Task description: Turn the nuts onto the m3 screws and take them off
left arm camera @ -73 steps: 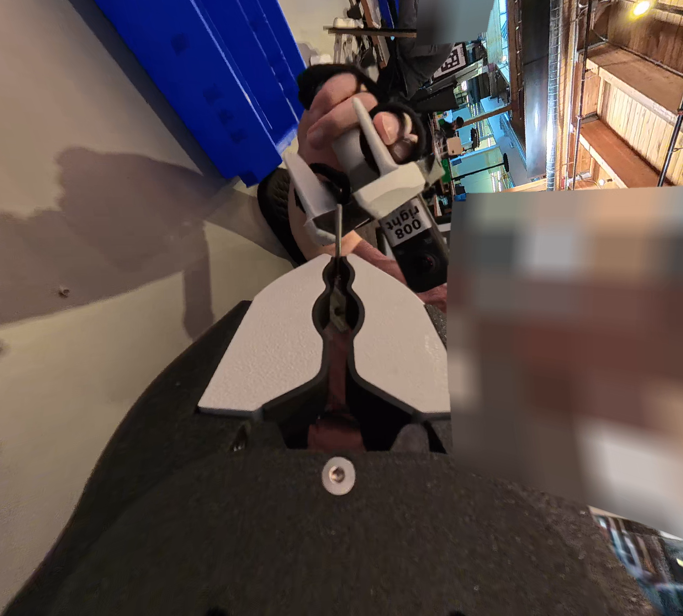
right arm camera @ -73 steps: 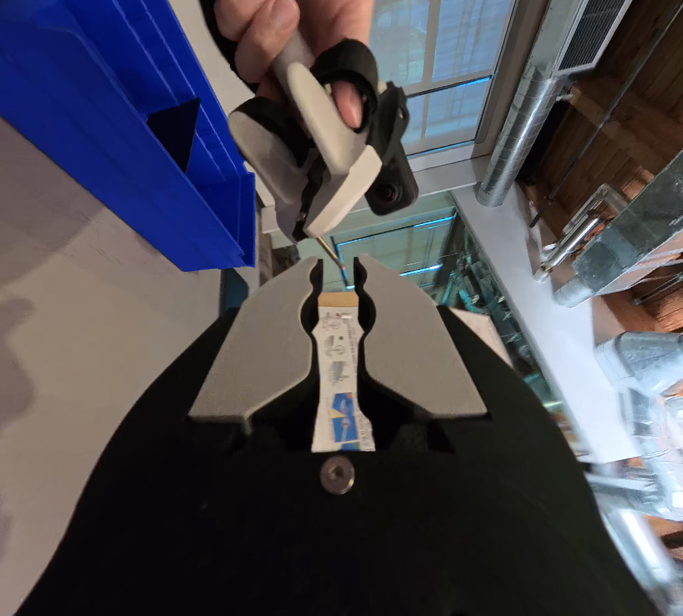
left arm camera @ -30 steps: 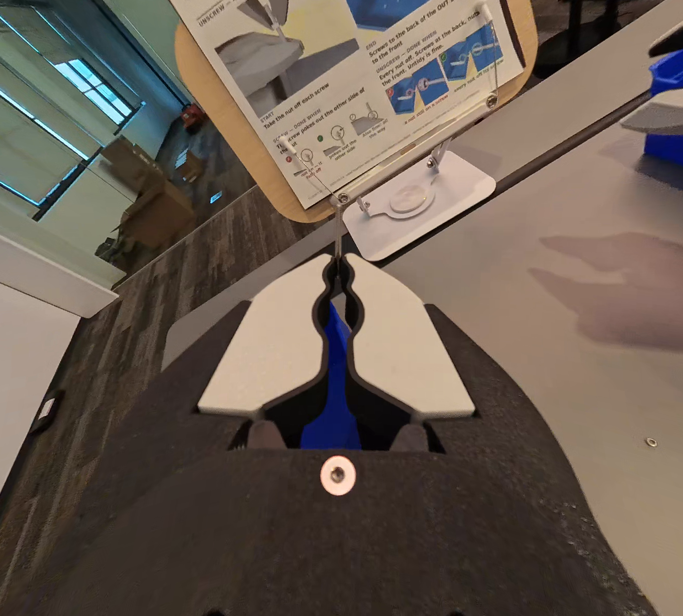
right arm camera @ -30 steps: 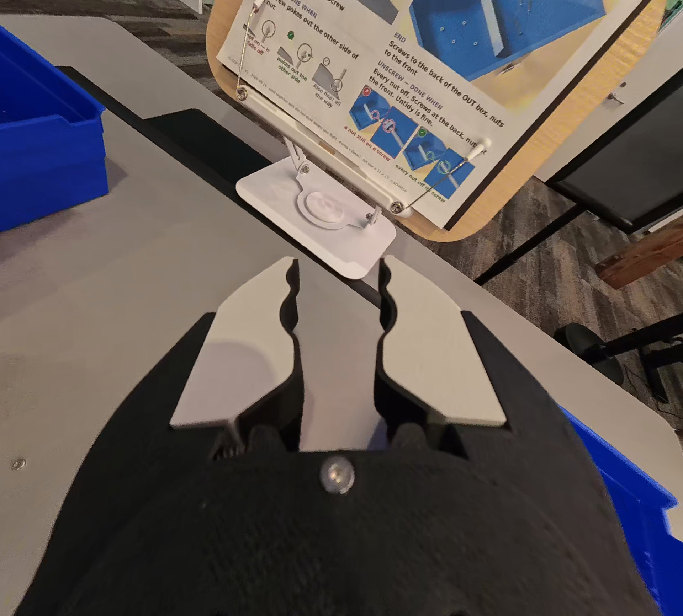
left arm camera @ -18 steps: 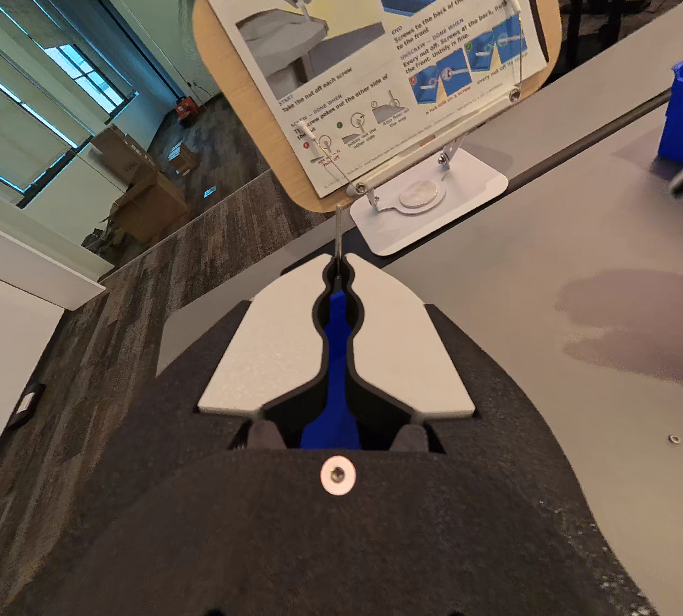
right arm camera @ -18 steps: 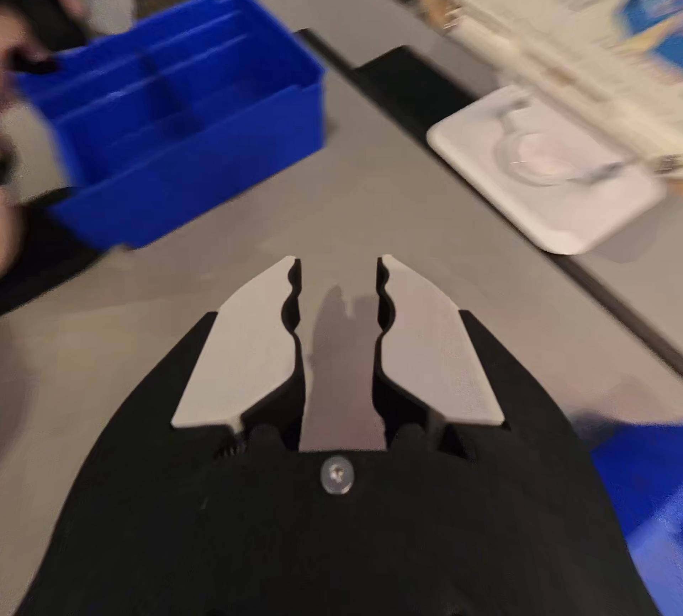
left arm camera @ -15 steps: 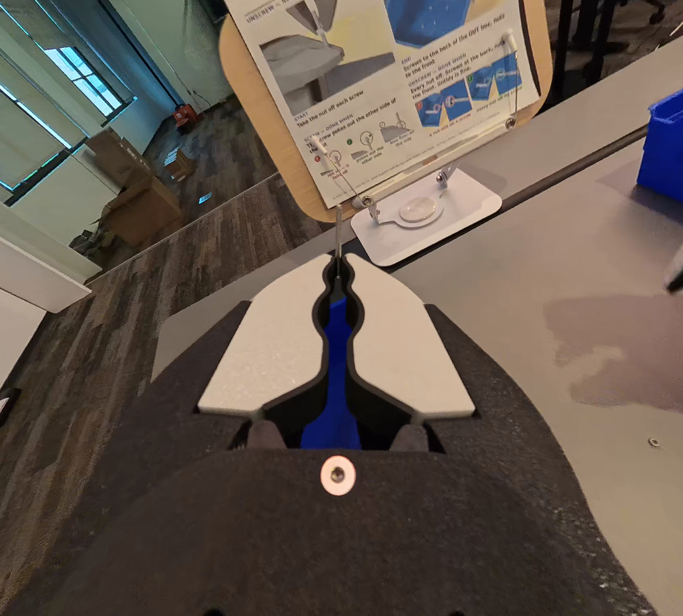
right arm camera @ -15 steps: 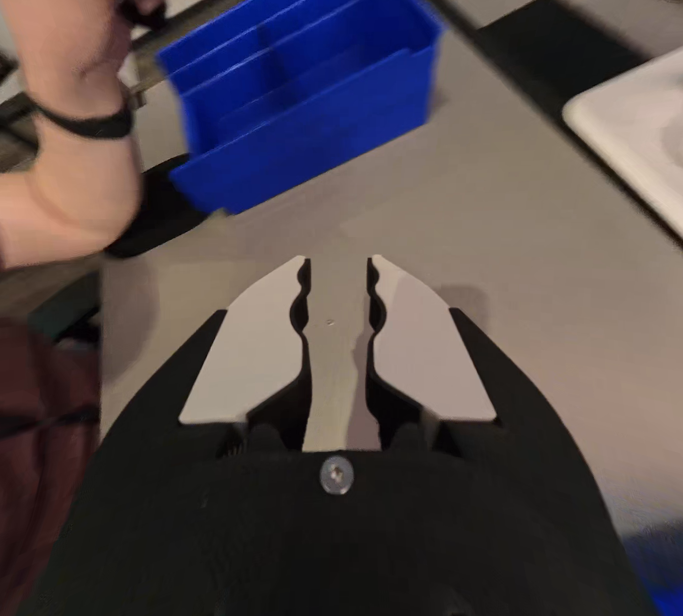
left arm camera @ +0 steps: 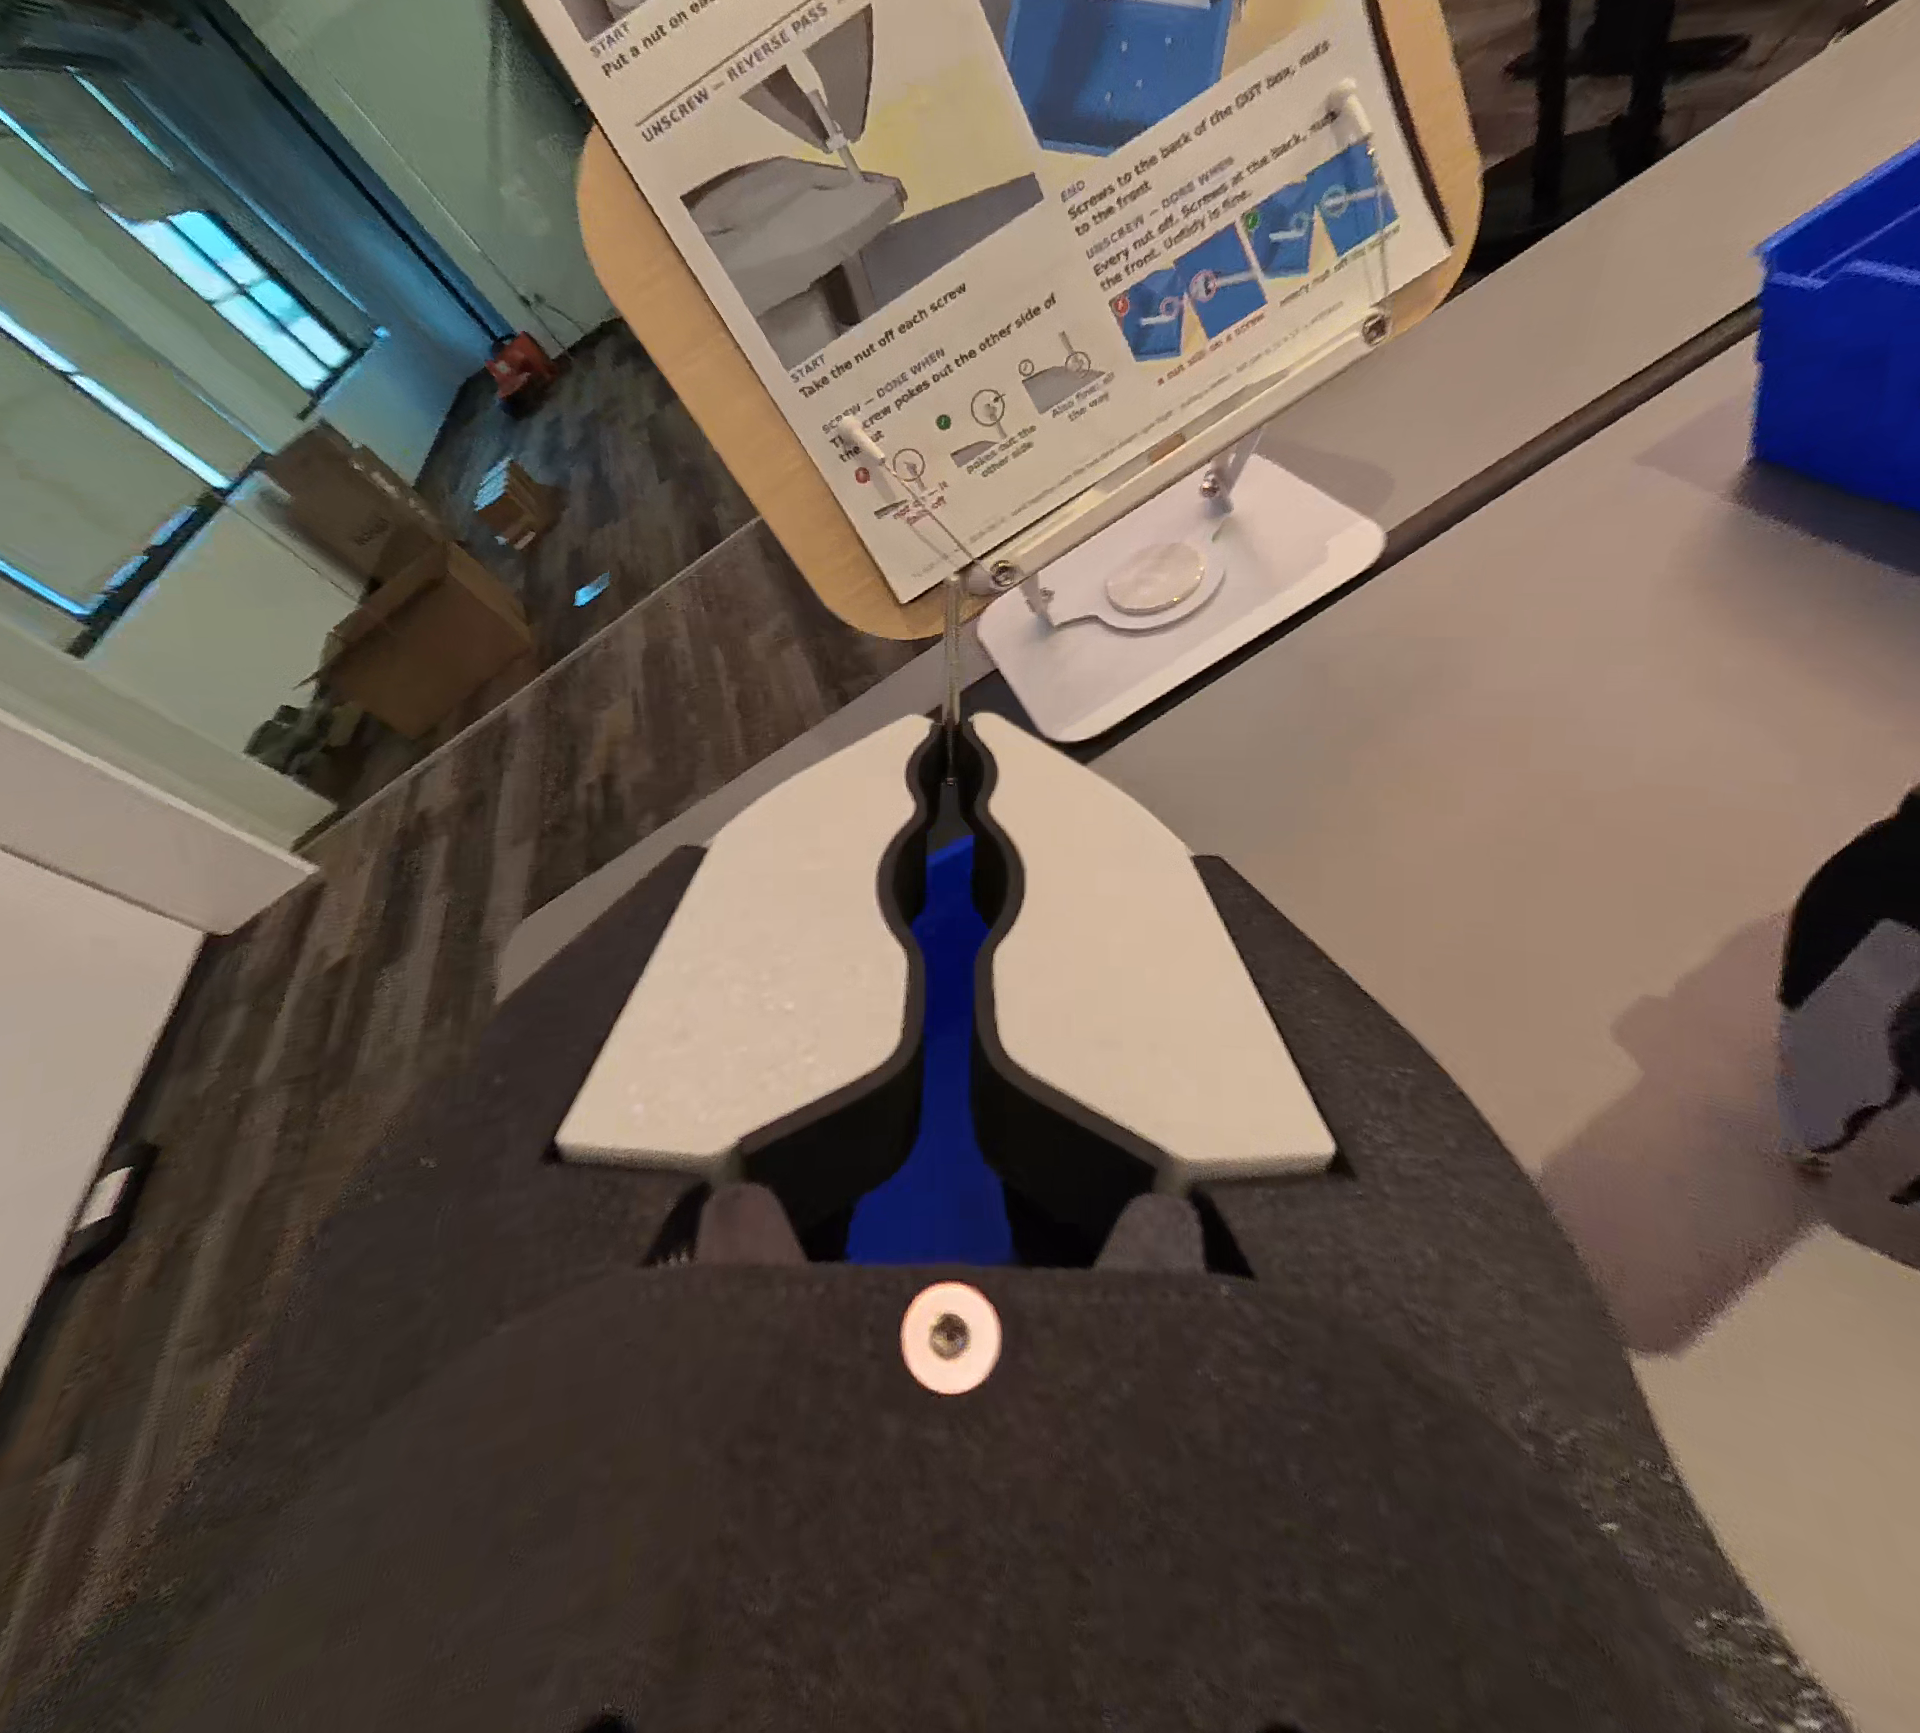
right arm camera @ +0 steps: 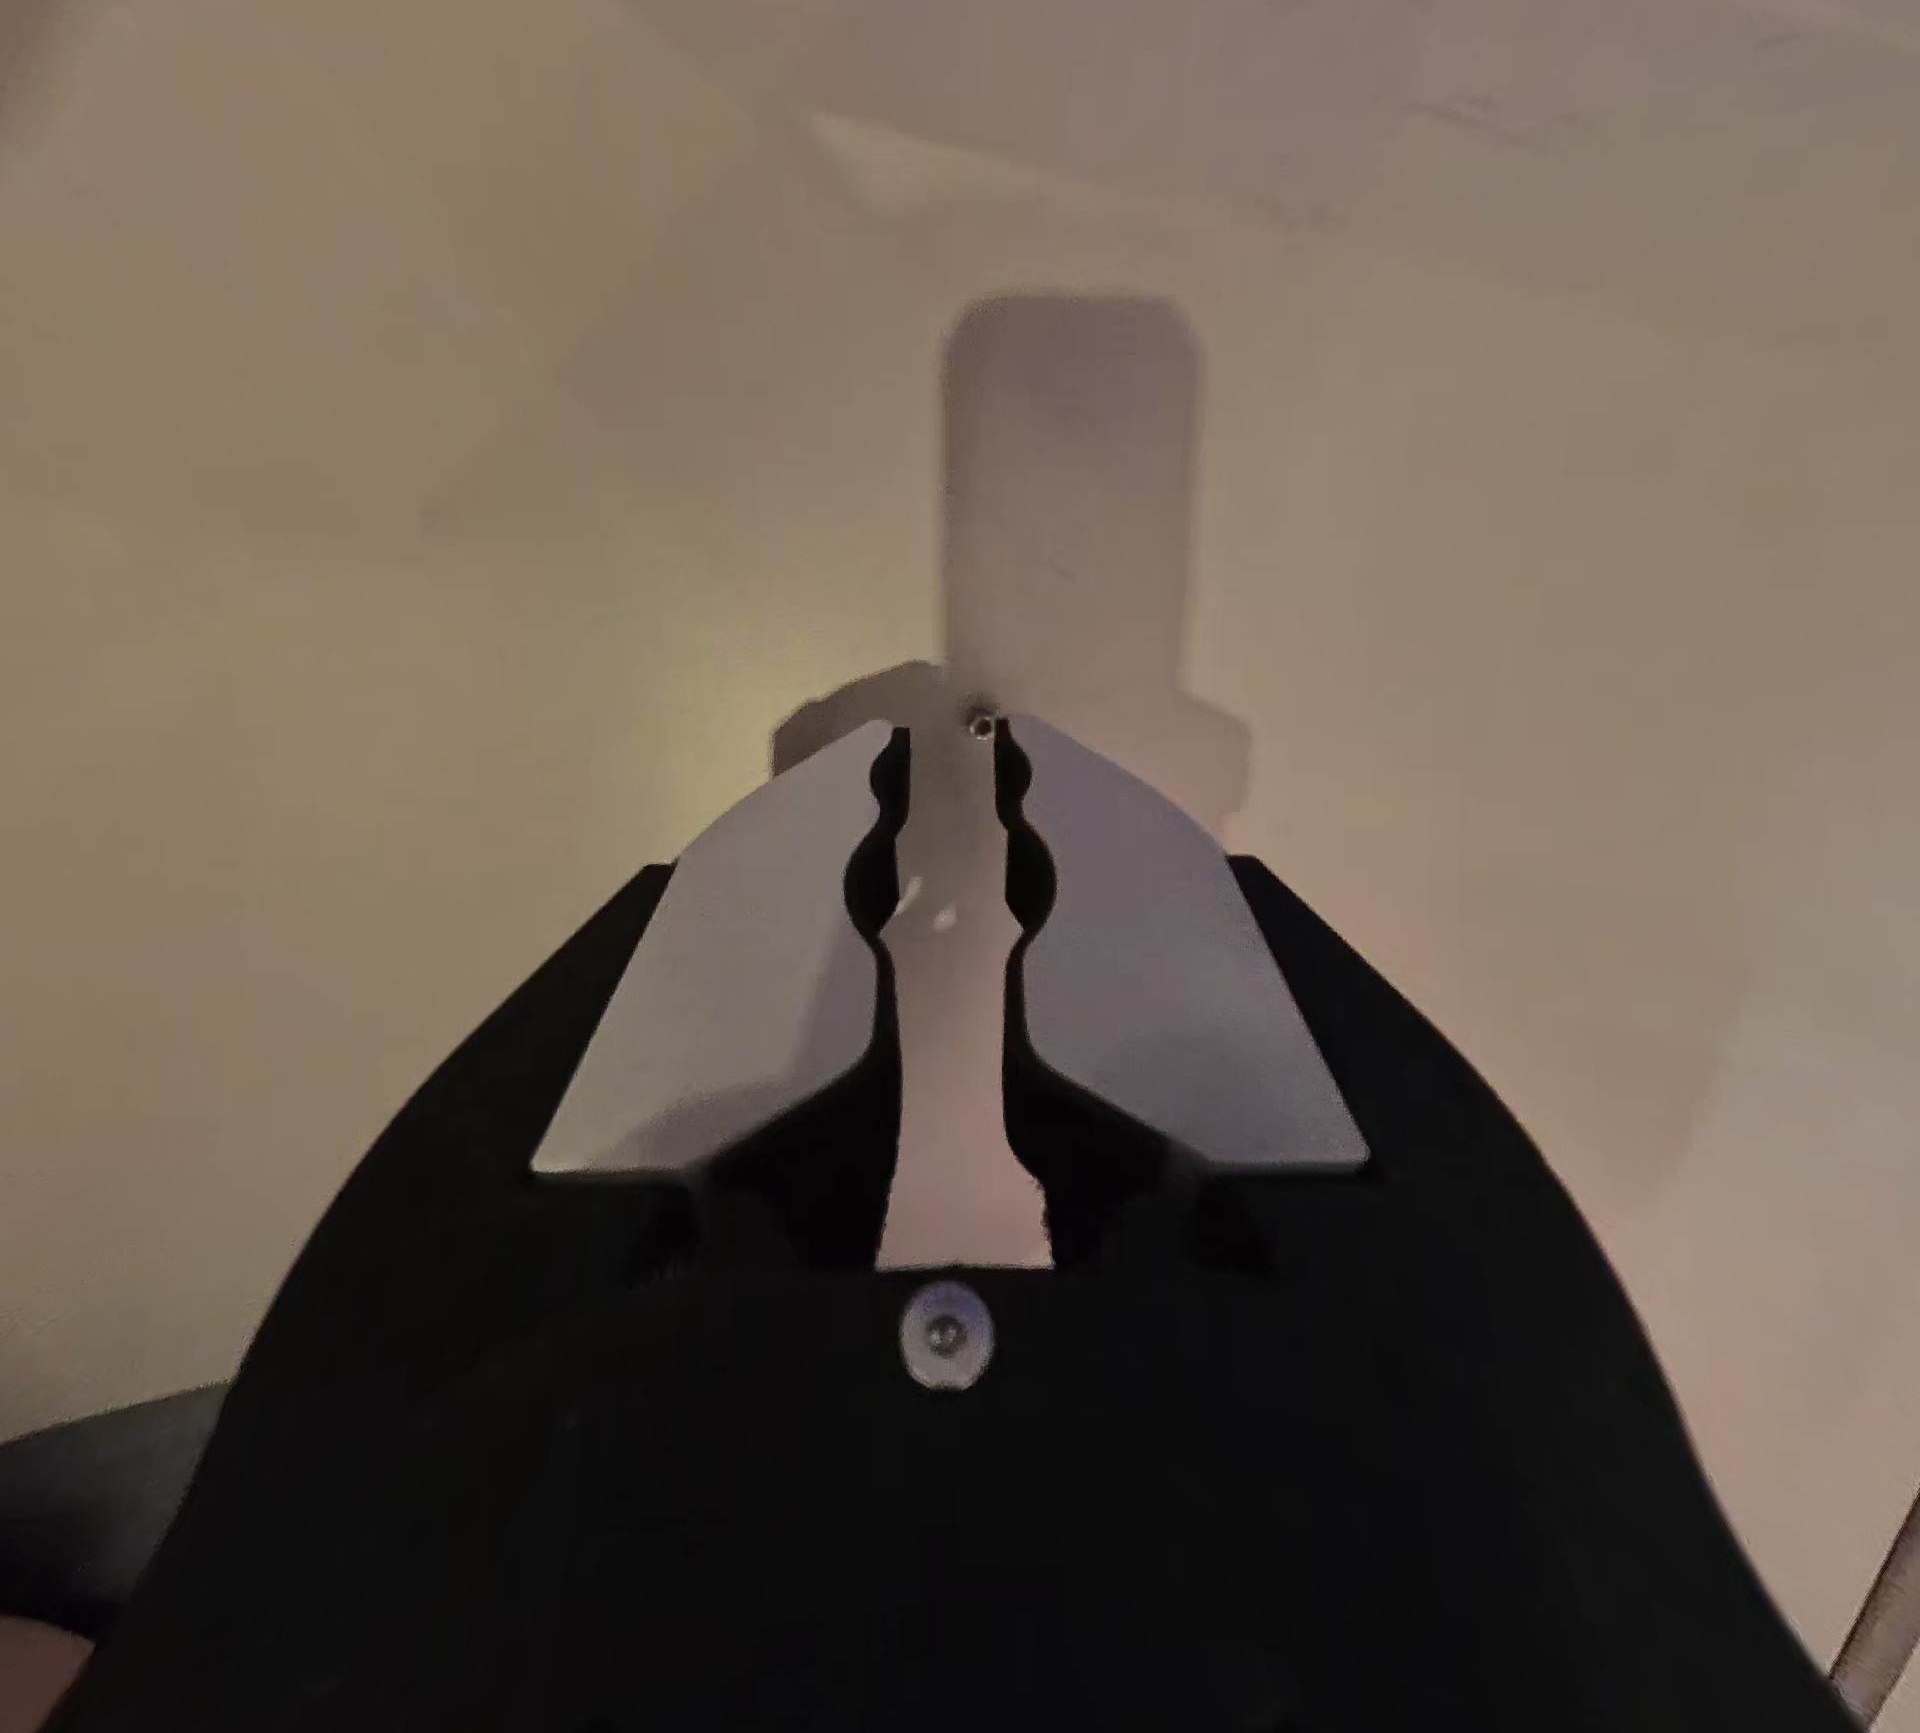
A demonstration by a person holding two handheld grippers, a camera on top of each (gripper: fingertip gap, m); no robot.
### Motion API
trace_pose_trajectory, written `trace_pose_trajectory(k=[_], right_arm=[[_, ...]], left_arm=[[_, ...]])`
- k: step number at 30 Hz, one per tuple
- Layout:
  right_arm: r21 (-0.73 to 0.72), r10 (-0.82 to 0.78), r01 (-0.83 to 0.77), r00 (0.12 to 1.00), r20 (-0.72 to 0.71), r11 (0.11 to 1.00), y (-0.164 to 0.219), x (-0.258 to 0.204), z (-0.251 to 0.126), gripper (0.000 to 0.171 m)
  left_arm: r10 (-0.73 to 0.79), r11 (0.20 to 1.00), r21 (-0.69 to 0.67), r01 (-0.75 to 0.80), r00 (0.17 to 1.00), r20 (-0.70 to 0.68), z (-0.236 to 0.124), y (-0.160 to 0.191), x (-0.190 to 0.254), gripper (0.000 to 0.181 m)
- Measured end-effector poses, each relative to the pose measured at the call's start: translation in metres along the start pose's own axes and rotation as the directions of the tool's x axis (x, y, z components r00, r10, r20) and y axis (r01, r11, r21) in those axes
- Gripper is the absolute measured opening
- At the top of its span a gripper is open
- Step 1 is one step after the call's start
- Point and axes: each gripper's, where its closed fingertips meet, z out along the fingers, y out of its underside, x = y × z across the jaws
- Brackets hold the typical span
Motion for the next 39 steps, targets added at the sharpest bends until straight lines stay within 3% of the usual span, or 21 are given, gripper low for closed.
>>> trace_pose_trajectory(k=[3,13,19,26,39], right_arm=[[-0.019,-0.005,0.005,1.0,-0.002,1.0,0.005,0.002,0.008,0.016],[0.018,0.004,-0.005,0.999,0.045,1.0,0.003,-0.001,0.015,0.021],[0.002,-0.001,0.001,0.999,0.032,1.0,0.004,0.0,0.013,0.024],[-0.053,-0.097,0.097,0.995,0.0,0.994,0.008,0.006,0.0,0.023],[-0.155,-0.181,0.196,0.978,0.104,0.968,0.01,0.009,0.011,0.01]], left_arm=[[0.088,0.995,-0.045,-0.084,0.99,0.107,0.0,0.004,-0.008,0.002],[0.201,0.977,-0.117,-0.177,0.947,0.25,-0.006,0.006,-0.024,0.002],[0.176,0.983,-0.091,-0.161,0.966,0.188,-0.009,0.002,-0.014,0.002],[0.081,0.994,-0.075,-0.082,0.997,-0.017,-0.003,0.004,0.012,0.002],[0.005,0.993,-0.114,-0.01,0.999,-0.05,-0.002,0.014,-0.002,0.002]])
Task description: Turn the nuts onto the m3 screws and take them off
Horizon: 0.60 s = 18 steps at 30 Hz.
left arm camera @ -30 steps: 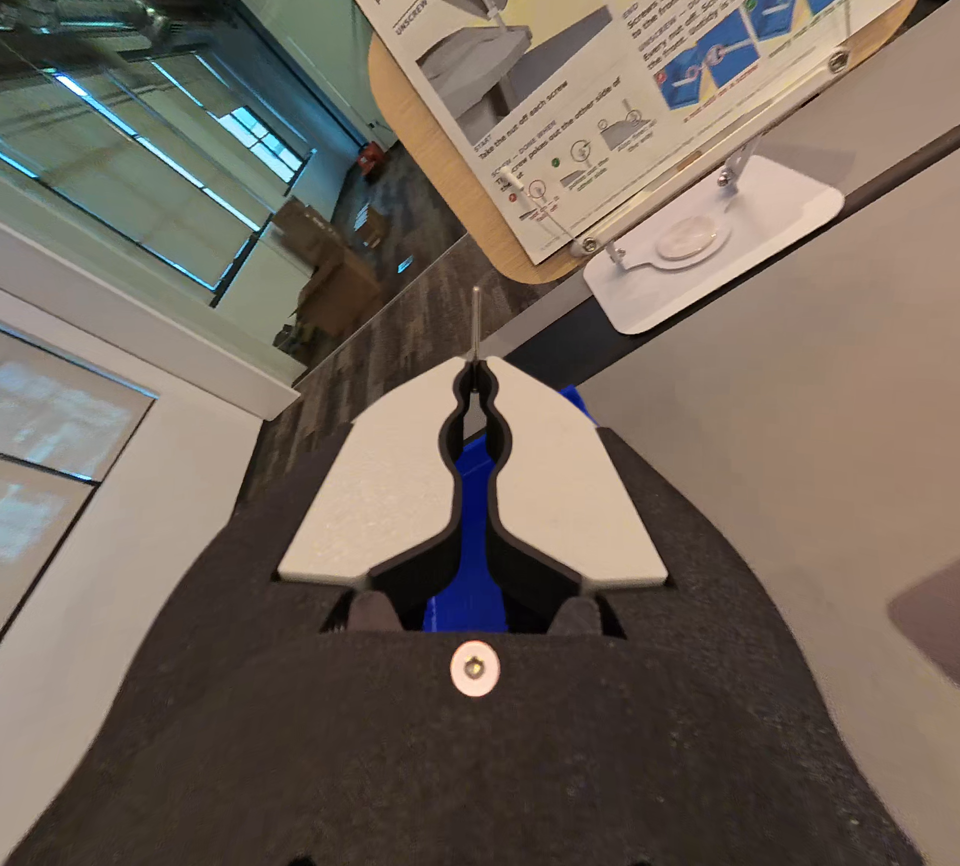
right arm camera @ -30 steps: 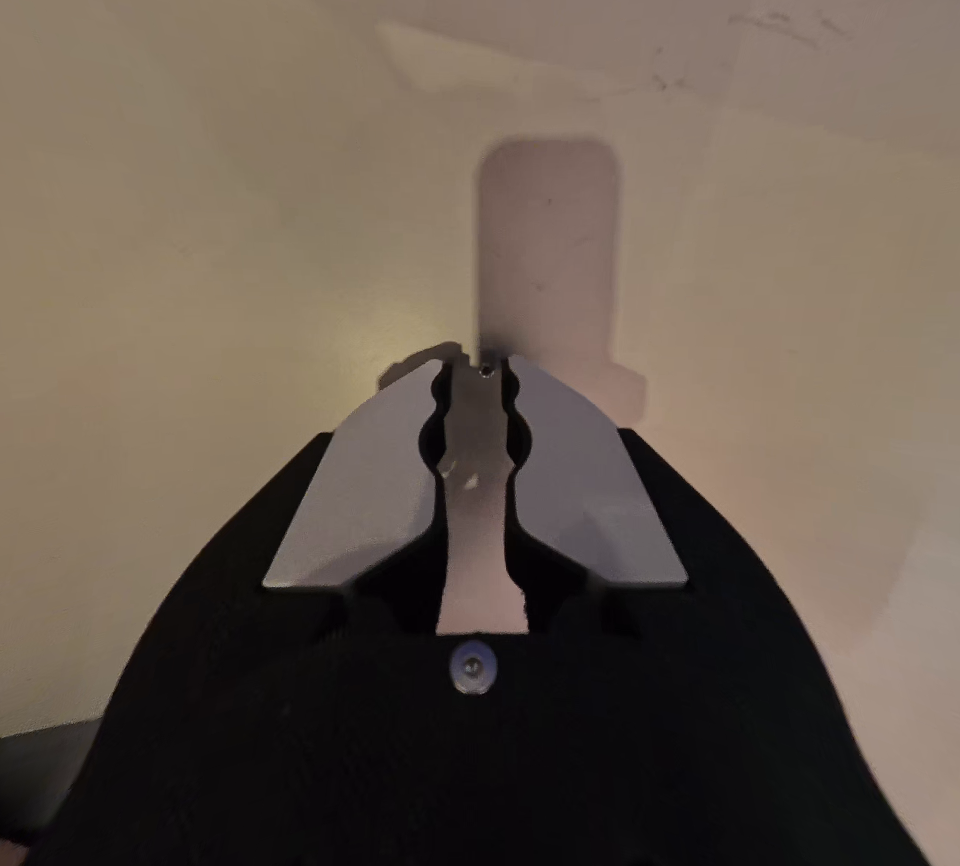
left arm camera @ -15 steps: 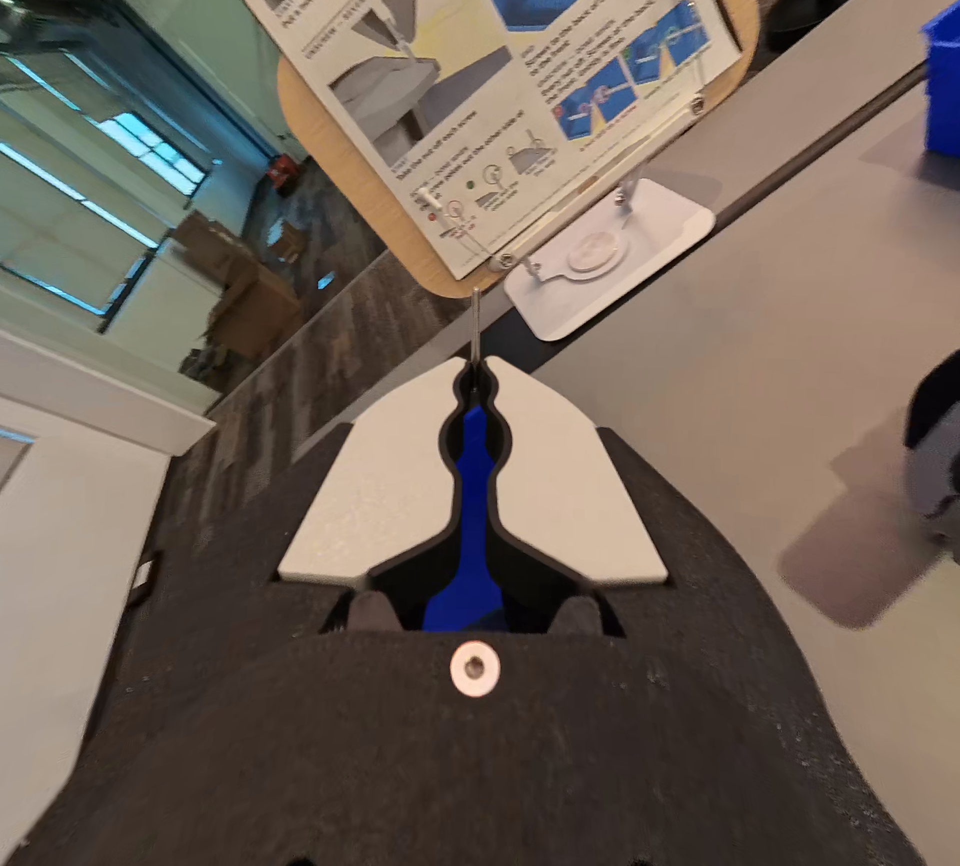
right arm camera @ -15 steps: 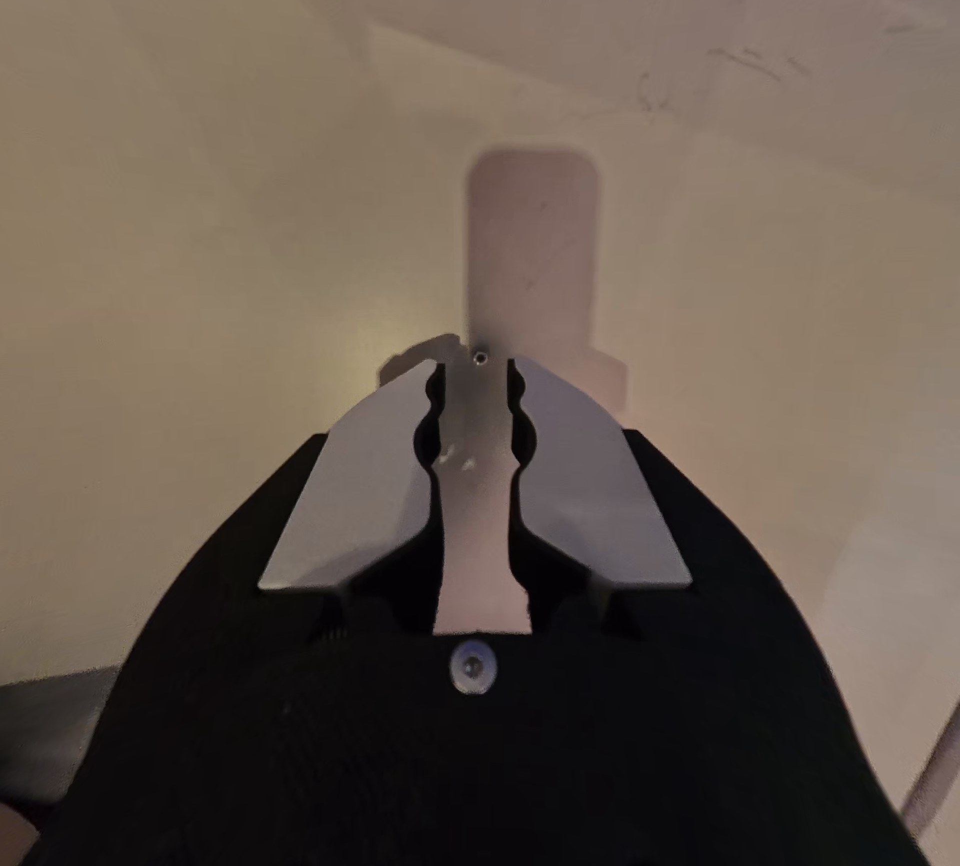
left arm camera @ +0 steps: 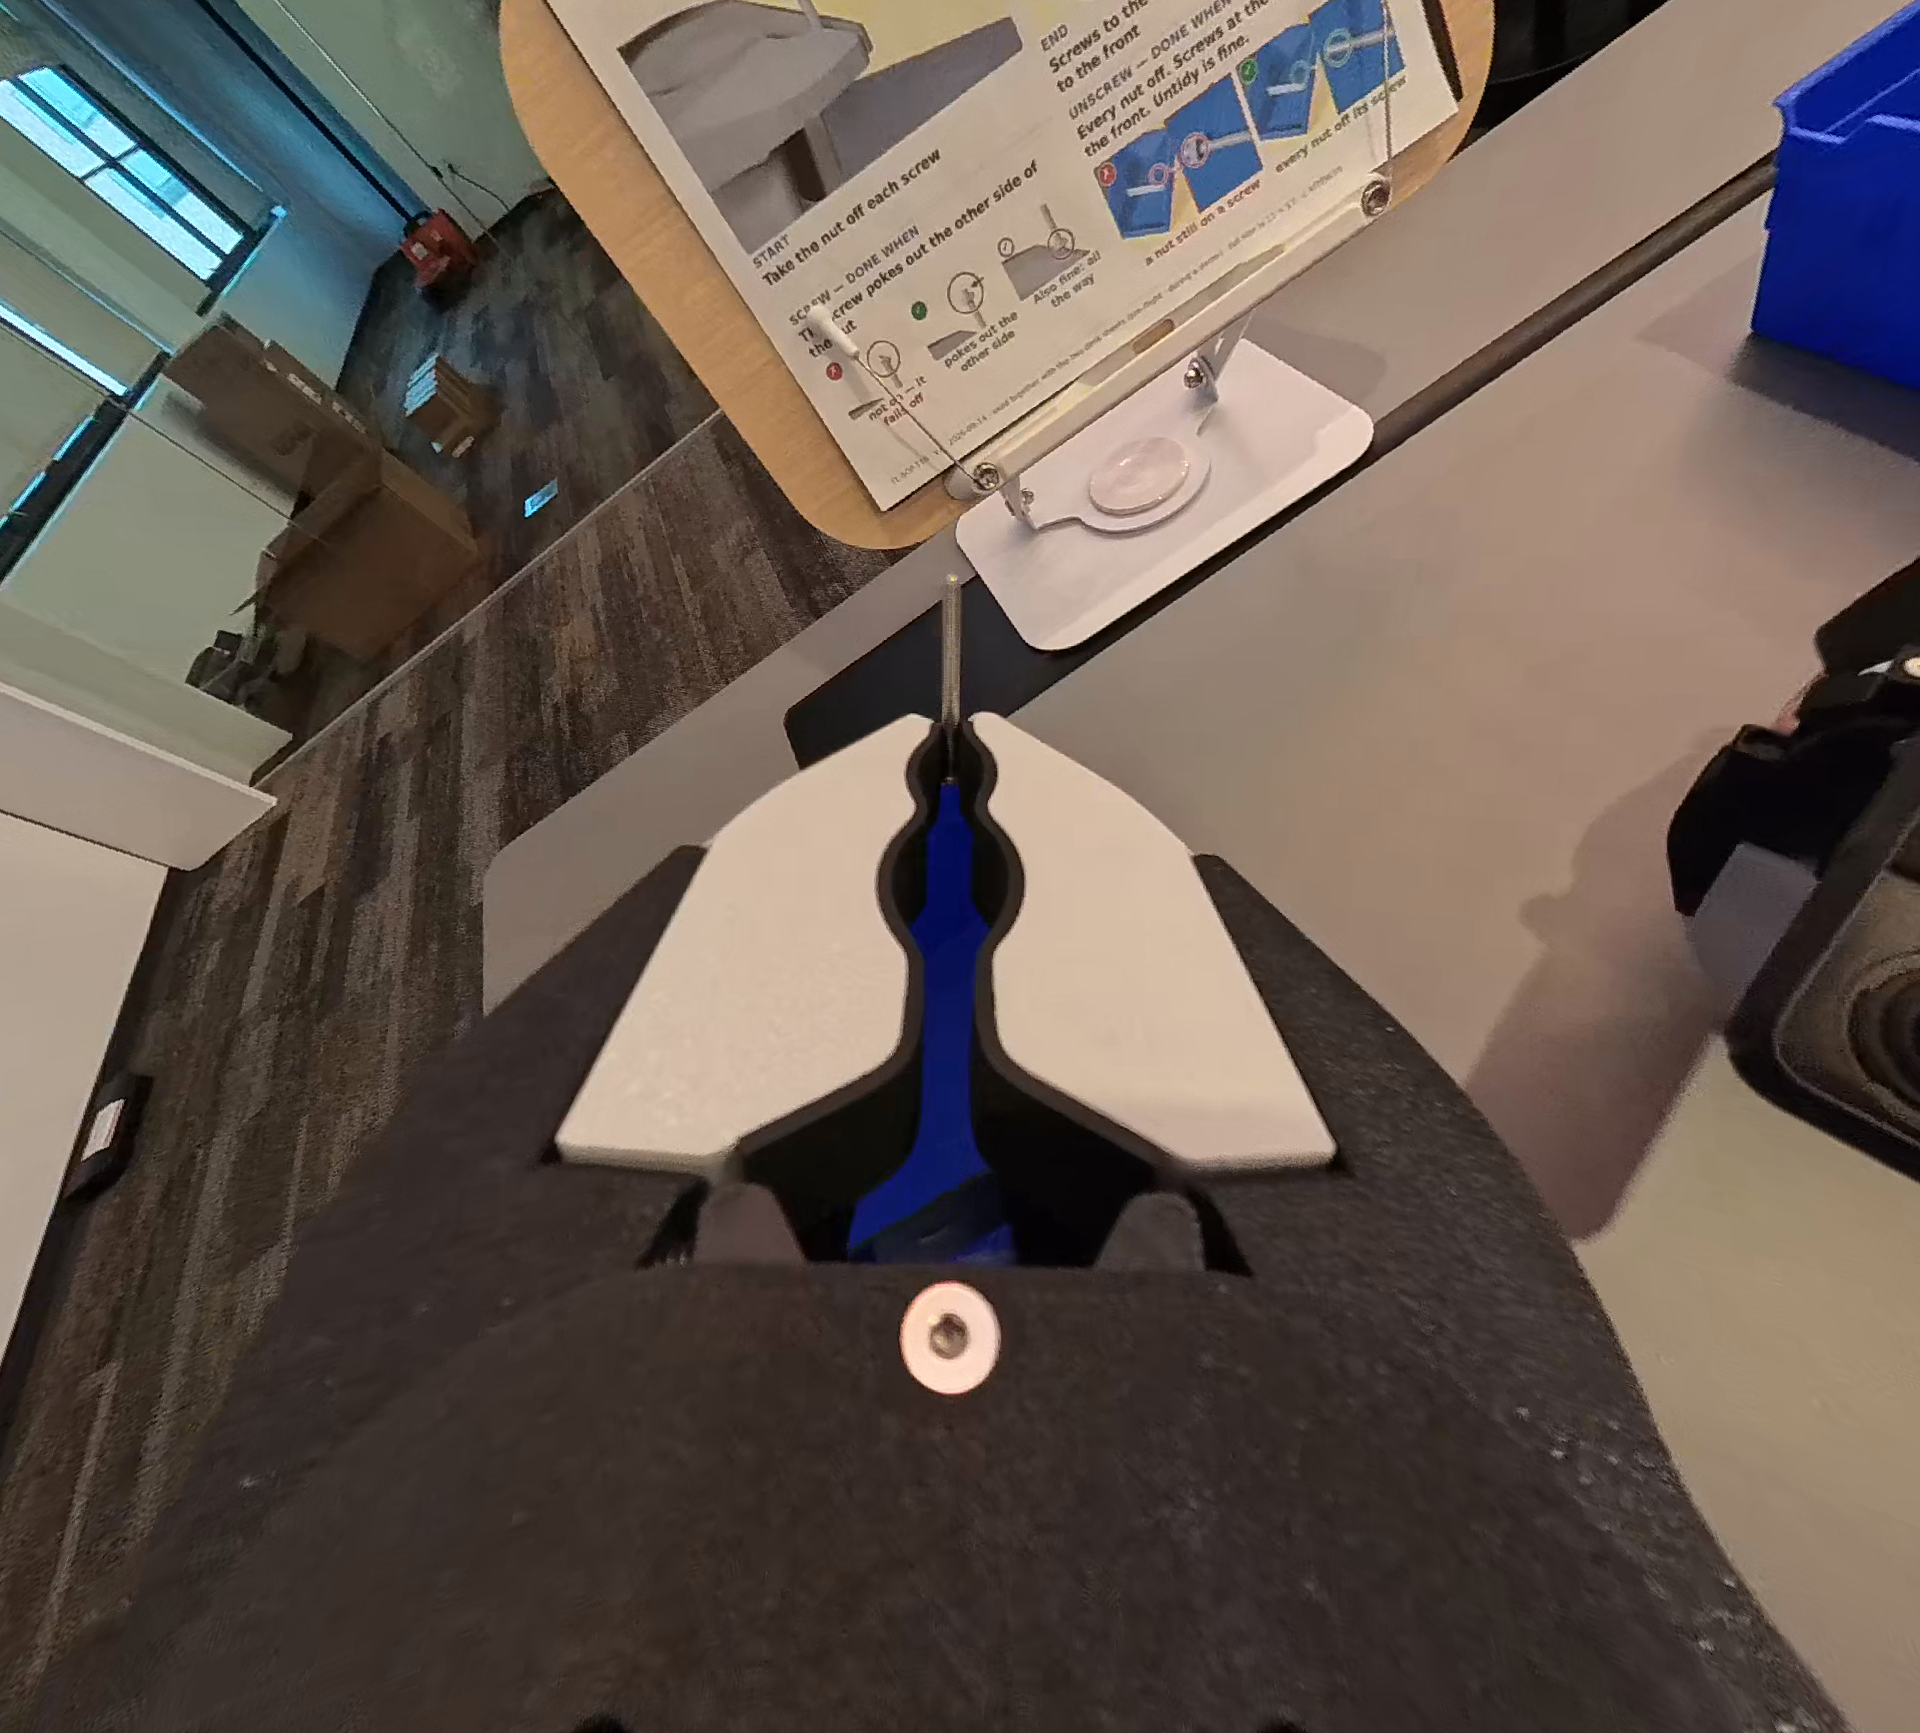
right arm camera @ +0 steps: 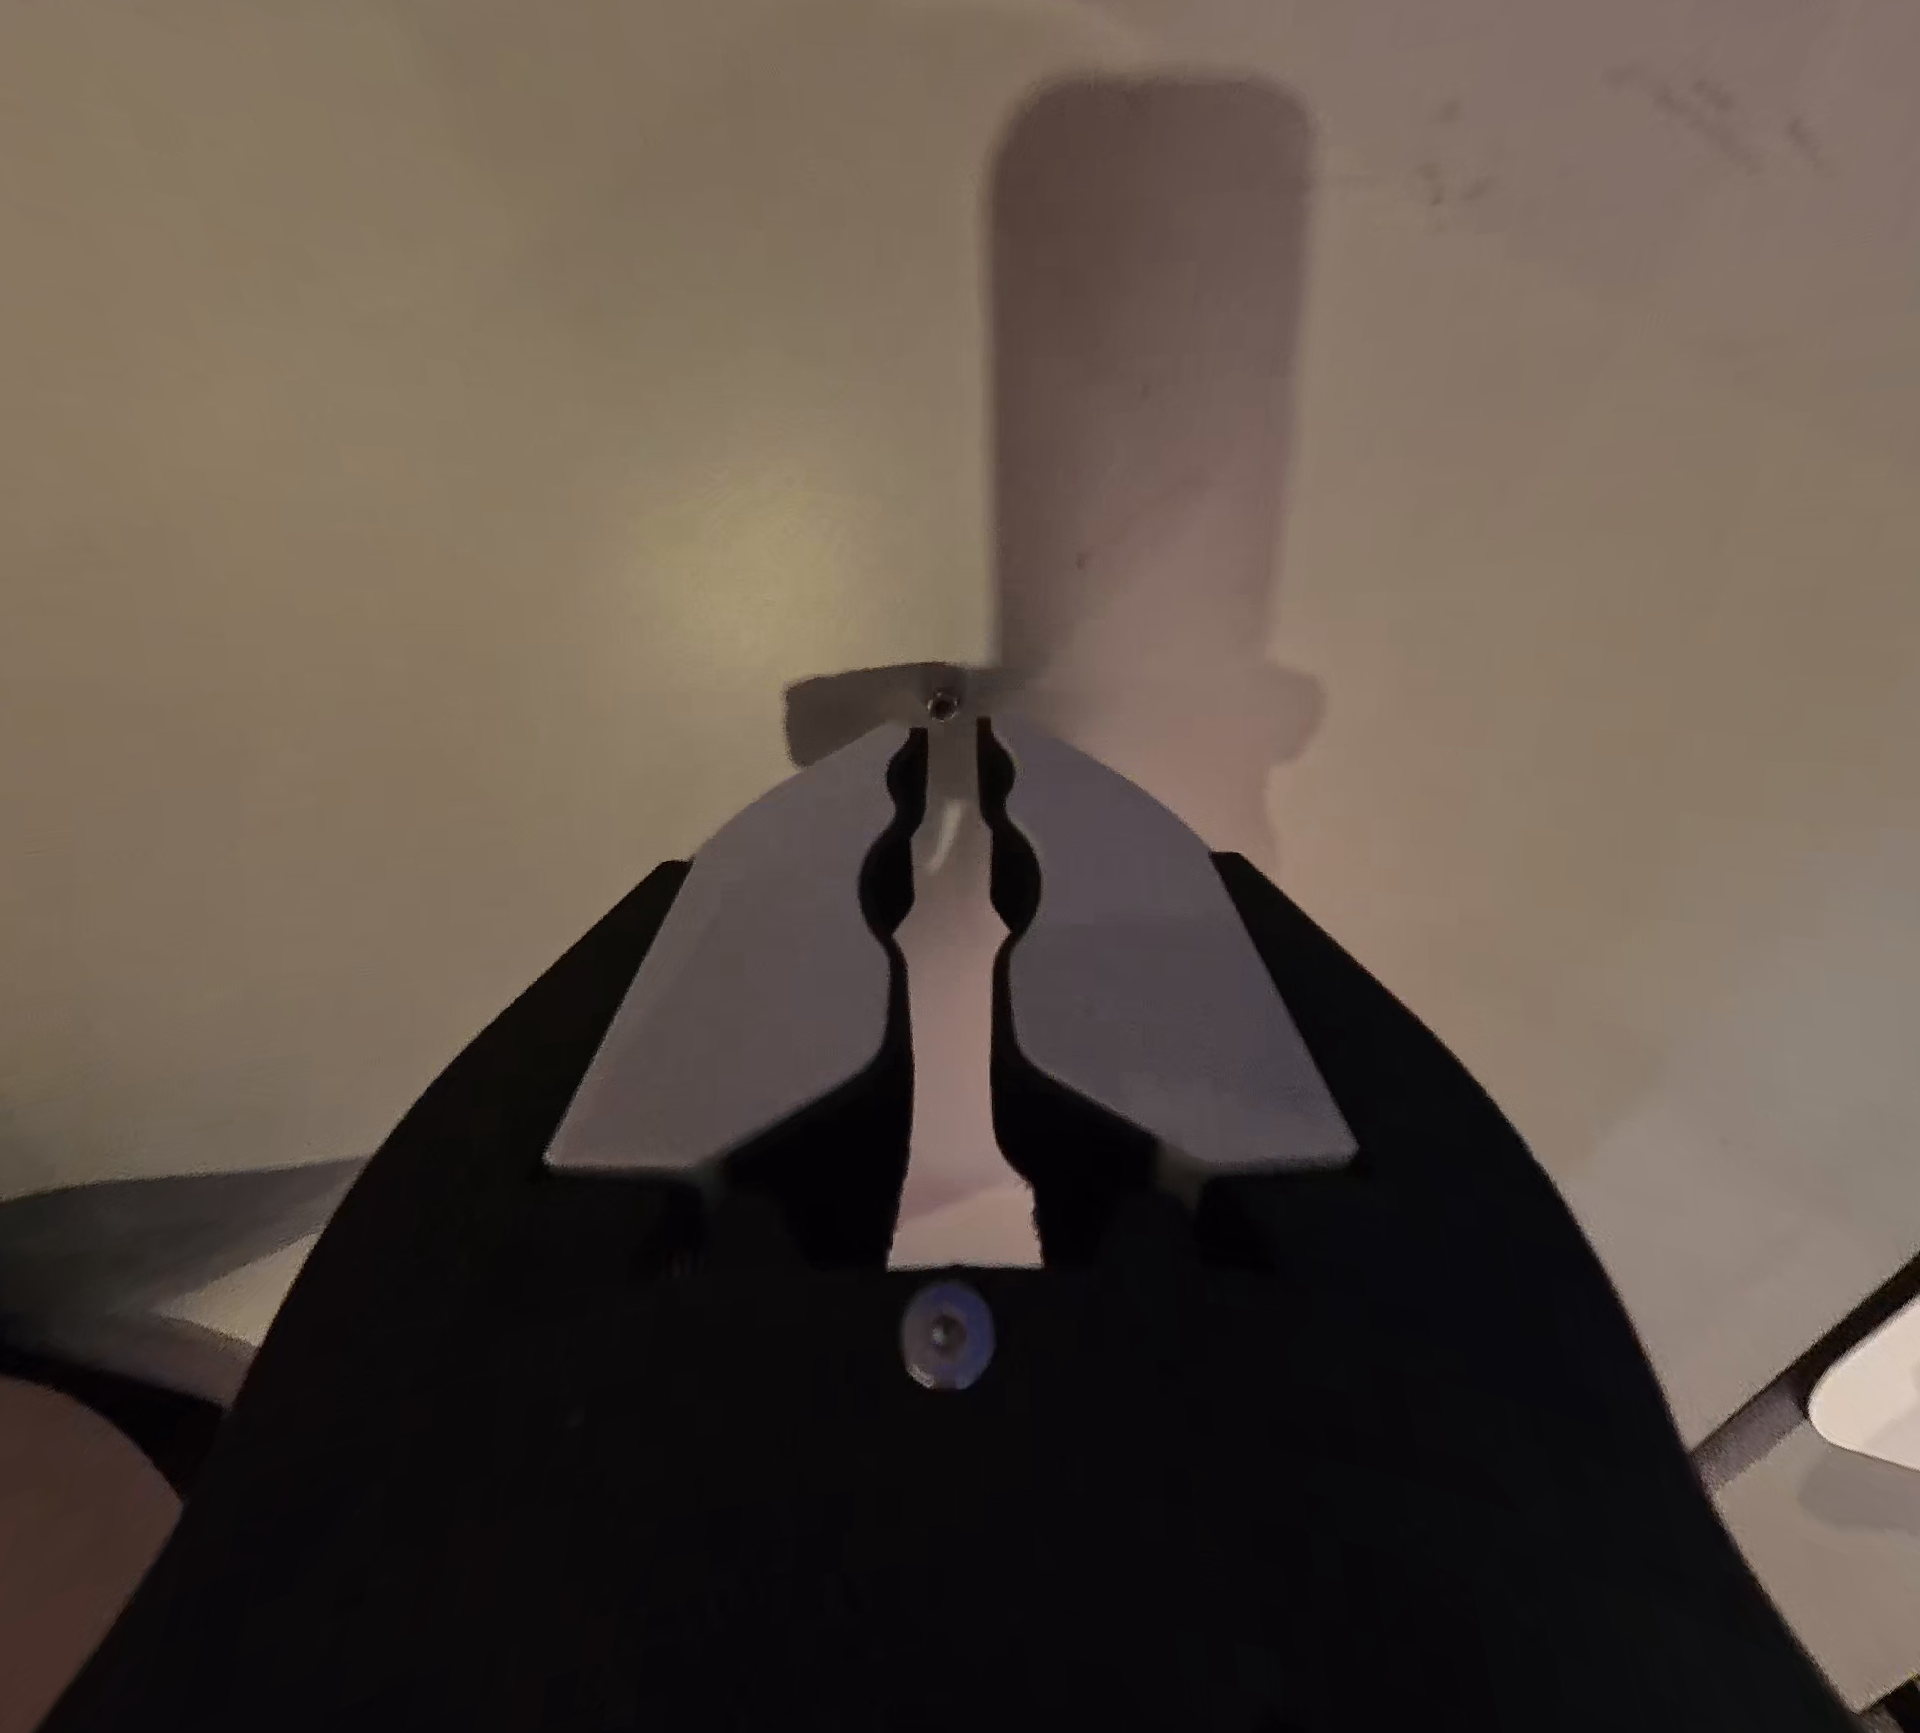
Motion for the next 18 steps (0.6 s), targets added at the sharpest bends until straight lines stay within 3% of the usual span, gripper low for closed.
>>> trace_pose_trajectory(k=[18], right_arm=[[-0.006,0.008,-0.008,0.999,0.04,1.0,-0.0043,-0.0021,0.0054,0.013]], left_arm=[[0.002,1.0,0.008,-0.001,0.999,-0.043,-0.0028,-0.0031,0.0077,0.002]])
